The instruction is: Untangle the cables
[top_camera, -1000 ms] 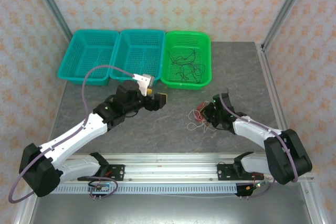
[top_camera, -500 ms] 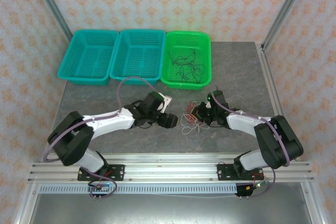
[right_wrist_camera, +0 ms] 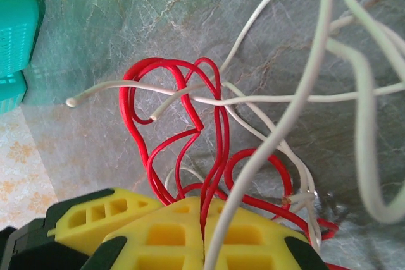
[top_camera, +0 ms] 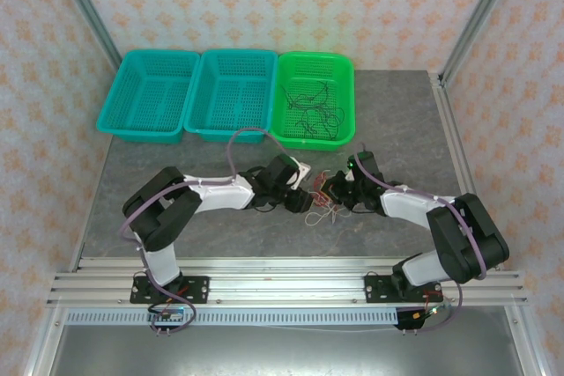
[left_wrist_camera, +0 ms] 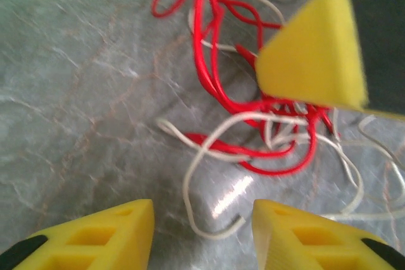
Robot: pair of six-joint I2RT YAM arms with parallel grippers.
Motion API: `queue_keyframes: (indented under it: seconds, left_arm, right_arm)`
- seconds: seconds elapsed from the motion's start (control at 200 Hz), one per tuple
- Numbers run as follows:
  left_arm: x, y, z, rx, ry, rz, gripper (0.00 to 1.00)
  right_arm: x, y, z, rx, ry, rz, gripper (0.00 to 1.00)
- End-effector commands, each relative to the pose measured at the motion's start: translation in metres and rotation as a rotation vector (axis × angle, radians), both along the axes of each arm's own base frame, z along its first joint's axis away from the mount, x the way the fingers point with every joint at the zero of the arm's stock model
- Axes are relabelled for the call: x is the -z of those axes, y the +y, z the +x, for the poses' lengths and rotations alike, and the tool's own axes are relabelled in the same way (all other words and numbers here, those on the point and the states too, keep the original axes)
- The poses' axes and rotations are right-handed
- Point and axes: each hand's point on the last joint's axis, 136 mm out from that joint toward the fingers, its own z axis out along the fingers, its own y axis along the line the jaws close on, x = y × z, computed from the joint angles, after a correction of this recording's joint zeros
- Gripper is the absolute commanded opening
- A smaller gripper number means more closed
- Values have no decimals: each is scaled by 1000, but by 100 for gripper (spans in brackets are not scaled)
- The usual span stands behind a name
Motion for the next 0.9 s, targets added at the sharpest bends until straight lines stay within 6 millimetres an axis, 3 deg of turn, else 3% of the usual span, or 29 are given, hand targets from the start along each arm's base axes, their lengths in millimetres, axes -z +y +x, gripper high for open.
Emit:
queue_keyframes:
  seconds: [0.0, 0.14, 0.28, 0.48, 0.686, 0.756, 0.896]
  left_arm:
    - [4, 3, 16, -55, -31, 65, 39]
    - [13, 0, 18, -48, -2, 87, 24]
    - [13, -1, 17, -42, 1, 85, 1]
    - [-11, 12, 17, -77, -57, 61, 0]
    - [-46, 74, 22, -209, -172, 161, 0]
    - [-58, 99, 23, -278, -191, 158, 0]
    - [-98, 152, 27, -462, -267, 113, 0]
  right_arm:
    - [-6, 4, 4, -20, -12, -5, 6]
    - [-2, -1, 1, -2, 6, -29, 6]
    - [5, -14, 2, 54, 23, -95, 7]
    - [25, -83, -7, 318, 94, -348, 8]
    - [29, -155, -22, 581, 137, -381, 6]
    - [23, -176, -27, 651, 127, -384, 6]
    - [16, -207, -35, 726, 140, -445, 6]
